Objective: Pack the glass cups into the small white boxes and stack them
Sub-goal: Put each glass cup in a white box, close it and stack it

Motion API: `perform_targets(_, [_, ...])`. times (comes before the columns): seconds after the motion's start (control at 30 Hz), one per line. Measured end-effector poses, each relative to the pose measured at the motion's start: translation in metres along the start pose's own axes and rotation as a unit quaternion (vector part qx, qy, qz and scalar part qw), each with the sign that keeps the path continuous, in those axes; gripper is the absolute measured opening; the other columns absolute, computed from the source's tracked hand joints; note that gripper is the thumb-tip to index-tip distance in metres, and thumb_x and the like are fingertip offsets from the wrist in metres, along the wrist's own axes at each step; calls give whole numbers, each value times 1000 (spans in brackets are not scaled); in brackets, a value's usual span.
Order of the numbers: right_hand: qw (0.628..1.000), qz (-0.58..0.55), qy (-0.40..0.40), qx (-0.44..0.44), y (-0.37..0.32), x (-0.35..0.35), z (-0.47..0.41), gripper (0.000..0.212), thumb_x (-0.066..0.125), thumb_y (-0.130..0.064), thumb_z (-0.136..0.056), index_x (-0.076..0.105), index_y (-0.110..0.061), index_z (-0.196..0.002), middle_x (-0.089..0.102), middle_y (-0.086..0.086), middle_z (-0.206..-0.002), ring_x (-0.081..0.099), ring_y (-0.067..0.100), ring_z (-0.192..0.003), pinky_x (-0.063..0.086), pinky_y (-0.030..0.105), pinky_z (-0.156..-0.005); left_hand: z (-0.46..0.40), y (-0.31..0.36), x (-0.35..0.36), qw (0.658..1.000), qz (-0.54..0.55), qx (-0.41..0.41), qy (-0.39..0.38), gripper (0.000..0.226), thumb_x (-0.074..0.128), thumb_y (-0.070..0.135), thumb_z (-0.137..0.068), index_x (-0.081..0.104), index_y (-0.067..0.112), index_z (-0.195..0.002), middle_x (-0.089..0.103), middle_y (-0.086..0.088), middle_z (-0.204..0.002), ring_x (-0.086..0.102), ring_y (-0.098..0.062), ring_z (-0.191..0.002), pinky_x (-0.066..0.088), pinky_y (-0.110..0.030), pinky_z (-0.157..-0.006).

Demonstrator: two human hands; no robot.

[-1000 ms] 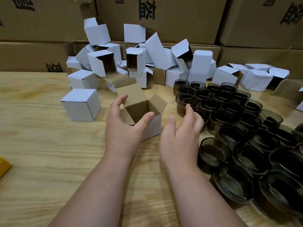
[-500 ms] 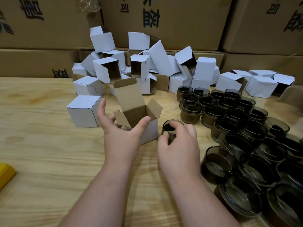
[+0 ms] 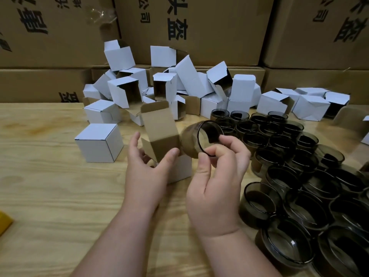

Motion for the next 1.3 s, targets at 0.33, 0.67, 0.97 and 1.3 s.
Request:
perform_targets(0.33, [999, -11, -12, -42, -9, 2, 0, 14, 52, -10, -94, 62, -3, -101, 51, 3, -120, 55, 23, -112, 48, 42, -95, 13, 15, 29, 987, 50, 54, -145, 98, 87, 47, -63, 32, 65, -142, 71, 19, -102, 70, 0, -89, 52, -9, -70])
perform_targets(0.67, [990, 133, -42, 31, 4, 10, 1, 11, 63, -17, -84, 70, -18, -92, 55, 4, -131, 39, 23, -126, 31, 55, -107, 13, 18, 30, 987, 49, 64, -141, 97, 87, 46, -61, 33, 71, -137, 70, 14, -100, 72, -7, -84, 55, -18, -68])
perform_targets(0.97, [984, 131, -96, 71, 13, 16, 4, 14, 56, -28, -90, 69, -27, -94, 40, 0, -154, 26, 22, -144, 17, 39, -116, 13, 17, 31, 987, 45, 57, -146, 96, 88, 41, -62, 36, 69, -138, 71, 18, -106, 72, -6, -96, 56, -16, -73])
perform_targets(1.3, [977, 97, -125, 143, 28, 20, 6, 75, 44, -38, -89, 27, -19, -160, 24, -10, -164, 9, -4, -146, 7, 27, -122, 11, 9, 26, 991, 63, 0, -114, 87, 86, 56, -56, 32, 75, -121, 74, 16, -112, 70, -1, -98, 51, -10, -70])
Point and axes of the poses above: each hand's wrist, its own z-axis away from the middle knuckle, its own x-axis out of the palm, y = z × x, the point moved 9 cm from there along -z, towards the middle knuckle
